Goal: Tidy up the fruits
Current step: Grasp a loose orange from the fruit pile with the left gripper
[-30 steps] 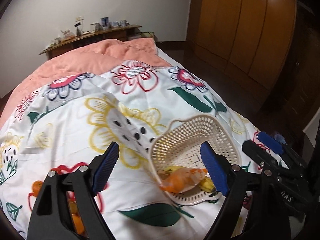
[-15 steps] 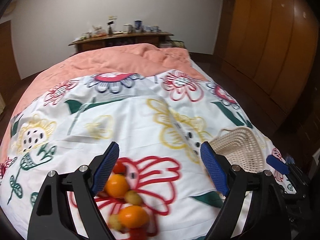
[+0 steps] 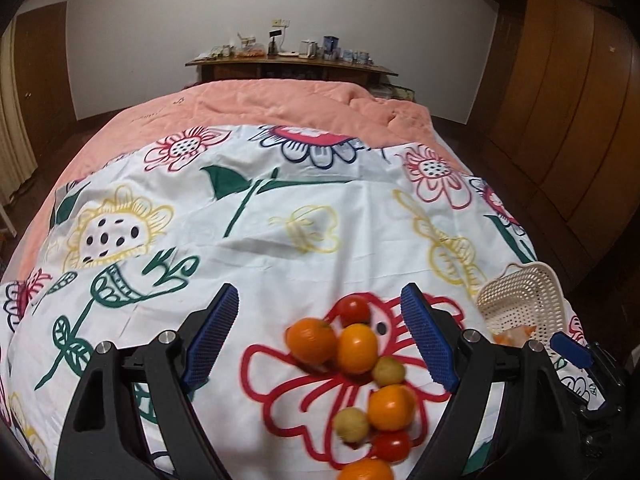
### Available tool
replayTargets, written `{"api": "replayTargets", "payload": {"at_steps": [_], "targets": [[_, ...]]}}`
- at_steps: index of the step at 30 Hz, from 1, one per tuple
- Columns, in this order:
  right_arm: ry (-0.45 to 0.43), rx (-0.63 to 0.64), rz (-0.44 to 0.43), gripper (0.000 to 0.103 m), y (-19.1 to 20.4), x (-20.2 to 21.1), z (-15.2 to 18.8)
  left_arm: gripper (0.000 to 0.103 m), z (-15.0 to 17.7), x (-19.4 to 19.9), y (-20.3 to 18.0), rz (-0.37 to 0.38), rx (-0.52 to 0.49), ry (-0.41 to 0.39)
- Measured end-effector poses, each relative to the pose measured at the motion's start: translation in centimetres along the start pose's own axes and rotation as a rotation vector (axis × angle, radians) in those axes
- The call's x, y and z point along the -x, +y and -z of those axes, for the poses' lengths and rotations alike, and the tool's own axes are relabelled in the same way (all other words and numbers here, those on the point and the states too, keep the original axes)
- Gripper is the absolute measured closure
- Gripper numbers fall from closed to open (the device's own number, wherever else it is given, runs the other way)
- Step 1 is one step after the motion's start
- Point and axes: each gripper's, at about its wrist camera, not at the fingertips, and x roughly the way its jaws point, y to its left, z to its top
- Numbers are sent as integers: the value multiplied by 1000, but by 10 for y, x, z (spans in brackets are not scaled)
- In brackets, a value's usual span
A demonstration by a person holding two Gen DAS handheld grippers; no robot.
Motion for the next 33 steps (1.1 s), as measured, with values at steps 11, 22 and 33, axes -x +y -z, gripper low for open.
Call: {"api": "replayTargets", "payload": {"at_steps": [11,22,33], "targets": [[48,20,-17,30,17,-13,-1,36,21,-35,15,23,8,93],[107,45,-47,30,29,-30,1,47,31,-60,24,97,29,148],[166,57,-94,30,43,-44,-1,63,33,-61,28,193,53,142]]}}
